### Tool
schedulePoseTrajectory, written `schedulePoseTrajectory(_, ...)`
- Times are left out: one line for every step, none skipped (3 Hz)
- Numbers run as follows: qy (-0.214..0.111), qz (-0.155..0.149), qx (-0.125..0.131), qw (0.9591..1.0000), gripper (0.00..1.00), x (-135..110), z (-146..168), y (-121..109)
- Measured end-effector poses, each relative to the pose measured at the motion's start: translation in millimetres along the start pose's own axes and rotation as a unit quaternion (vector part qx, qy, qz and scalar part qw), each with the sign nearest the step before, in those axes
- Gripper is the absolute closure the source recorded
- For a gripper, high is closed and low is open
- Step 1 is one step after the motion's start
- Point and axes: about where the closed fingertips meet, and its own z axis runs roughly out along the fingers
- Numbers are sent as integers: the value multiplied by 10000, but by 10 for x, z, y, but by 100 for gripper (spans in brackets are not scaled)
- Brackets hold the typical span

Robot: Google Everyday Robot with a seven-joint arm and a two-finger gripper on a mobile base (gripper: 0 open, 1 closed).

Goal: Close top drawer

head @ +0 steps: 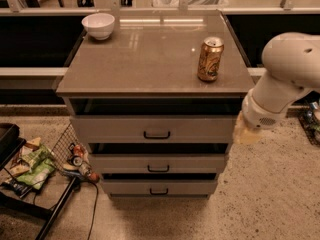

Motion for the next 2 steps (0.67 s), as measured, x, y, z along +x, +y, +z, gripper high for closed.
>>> schedulePoseTrajectory(619, 1207, -171, 9906, 100, 549, -583, 351)
schedulePoseTrajectory(1074, 2358, -90, 9658, 82, 957, -1090, 1017)
